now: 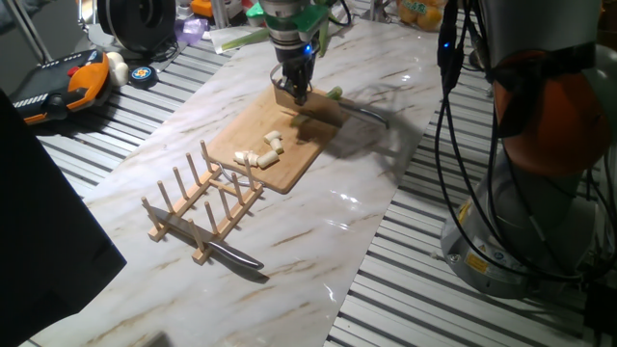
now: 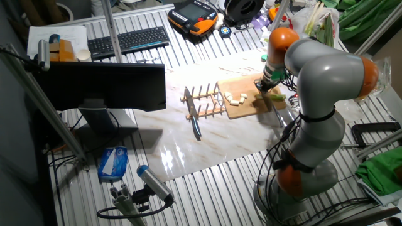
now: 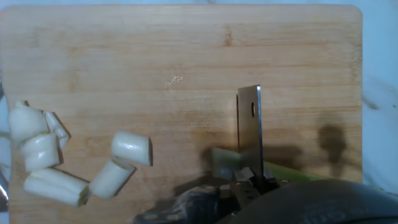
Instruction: Chop the scallions
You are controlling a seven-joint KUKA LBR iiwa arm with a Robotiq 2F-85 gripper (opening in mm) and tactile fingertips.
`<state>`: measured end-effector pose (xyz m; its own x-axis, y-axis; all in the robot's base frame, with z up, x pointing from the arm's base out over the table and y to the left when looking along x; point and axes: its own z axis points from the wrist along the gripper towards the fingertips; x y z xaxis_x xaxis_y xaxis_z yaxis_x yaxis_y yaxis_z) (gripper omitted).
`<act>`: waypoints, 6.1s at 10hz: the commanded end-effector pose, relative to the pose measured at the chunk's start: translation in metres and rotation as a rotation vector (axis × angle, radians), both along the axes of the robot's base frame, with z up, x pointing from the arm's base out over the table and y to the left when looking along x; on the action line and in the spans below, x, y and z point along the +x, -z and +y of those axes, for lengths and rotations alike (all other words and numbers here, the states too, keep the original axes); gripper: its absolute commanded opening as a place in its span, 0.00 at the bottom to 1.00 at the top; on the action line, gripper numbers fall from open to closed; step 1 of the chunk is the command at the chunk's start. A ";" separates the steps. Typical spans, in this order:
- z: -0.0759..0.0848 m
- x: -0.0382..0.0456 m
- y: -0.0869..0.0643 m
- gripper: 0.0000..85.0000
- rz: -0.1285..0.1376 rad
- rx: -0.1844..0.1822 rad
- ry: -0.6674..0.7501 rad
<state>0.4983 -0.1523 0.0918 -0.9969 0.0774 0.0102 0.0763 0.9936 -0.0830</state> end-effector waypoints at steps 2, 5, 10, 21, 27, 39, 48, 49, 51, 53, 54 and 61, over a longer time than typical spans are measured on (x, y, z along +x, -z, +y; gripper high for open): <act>0.000 -0.0014 0.001 0.01 0.001 0.001 0.000; 0.001 -0.0007 0.004 0.01 -0.002 0.001 0.001; 0.000 0.0022 0.010 0.01 0.001 -0.001 0.006; 0.002 0.0019 0.023 0.01 -0.007 0.002 0.009; -0.001 0.0012 0.018 0.01 -0.002 0.002 0.007; 0.026 0.0134 0.020 0.01 0.004 0.022 0.008; 0.061 0.0305 0.012 0.01 0.015 0.024 0.009; 0.063 0.0296 0.015 0.01 0.018 0.027 0.009; 0.062 0.0276 0.017 0.01 0.018 0.028 0.010; 0.061 0.0270 0.018 0.16 0.019 0.043 0.016; 0.061 0.0272 0.019 0.25 0.016 0.042 0.019; 0.042 0.0270 0.008 0.31 0.001 0.033 0.012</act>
